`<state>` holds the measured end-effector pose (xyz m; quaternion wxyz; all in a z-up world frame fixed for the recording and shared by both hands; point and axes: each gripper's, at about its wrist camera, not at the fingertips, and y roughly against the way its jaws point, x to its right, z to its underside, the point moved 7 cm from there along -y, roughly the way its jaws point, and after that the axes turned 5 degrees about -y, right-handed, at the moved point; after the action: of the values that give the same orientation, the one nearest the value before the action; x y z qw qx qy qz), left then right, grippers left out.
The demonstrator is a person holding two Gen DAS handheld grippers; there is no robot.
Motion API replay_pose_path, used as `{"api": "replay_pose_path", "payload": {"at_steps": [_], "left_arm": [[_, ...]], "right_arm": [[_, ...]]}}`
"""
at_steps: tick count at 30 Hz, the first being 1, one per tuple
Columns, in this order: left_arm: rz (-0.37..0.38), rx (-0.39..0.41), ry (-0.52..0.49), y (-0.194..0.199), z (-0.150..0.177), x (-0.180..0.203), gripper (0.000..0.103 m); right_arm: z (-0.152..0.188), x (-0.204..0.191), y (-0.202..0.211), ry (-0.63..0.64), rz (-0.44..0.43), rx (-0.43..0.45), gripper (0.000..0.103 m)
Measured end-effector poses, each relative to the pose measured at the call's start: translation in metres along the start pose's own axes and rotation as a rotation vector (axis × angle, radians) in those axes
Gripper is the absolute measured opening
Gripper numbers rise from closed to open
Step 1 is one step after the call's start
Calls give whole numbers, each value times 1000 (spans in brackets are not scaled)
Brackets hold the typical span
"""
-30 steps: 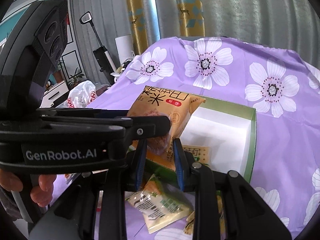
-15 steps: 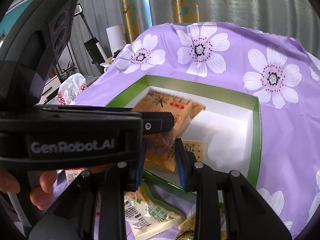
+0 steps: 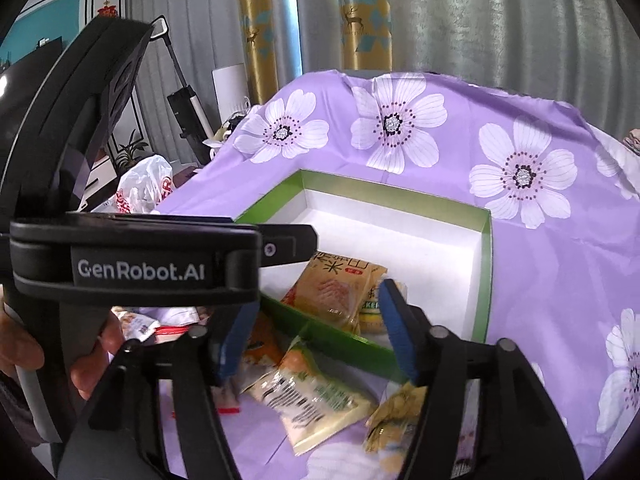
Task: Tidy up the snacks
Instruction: 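Withdraw the left gripper and move it to the white-and-red bag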
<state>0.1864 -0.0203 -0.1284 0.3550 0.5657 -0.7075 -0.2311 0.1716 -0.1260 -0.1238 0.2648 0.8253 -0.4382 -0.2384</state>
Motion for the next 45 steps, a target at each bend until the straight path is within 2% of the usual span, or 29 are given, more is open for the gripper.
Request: {"api": "replay_pose_path", "payload": {"at_steps": [5,7,8,10,24,38,45], "left_arm": [[-7,4,10,24,13,0,81],[-5,5,14,33,19,1,87],[-6,5,16,36,21,1,96],[-13,18,23,46,27,2,98],[7,43,38,94,55,9,99],[10,46,49,110,73,11,99],[13,19,71,106,88,5,99]], "right_arm": [[6,-8,24,-9,30,8,77],[10,-12,35,-2,41,17,83],[11,-14,41,-2,45,24,87],[14,-17,52,-3,52,33,91],[21,-41,108,14,61,92,93],[31,-53,127,19,67,101,93],[44,-53,124,-1,67,68,94]]}}
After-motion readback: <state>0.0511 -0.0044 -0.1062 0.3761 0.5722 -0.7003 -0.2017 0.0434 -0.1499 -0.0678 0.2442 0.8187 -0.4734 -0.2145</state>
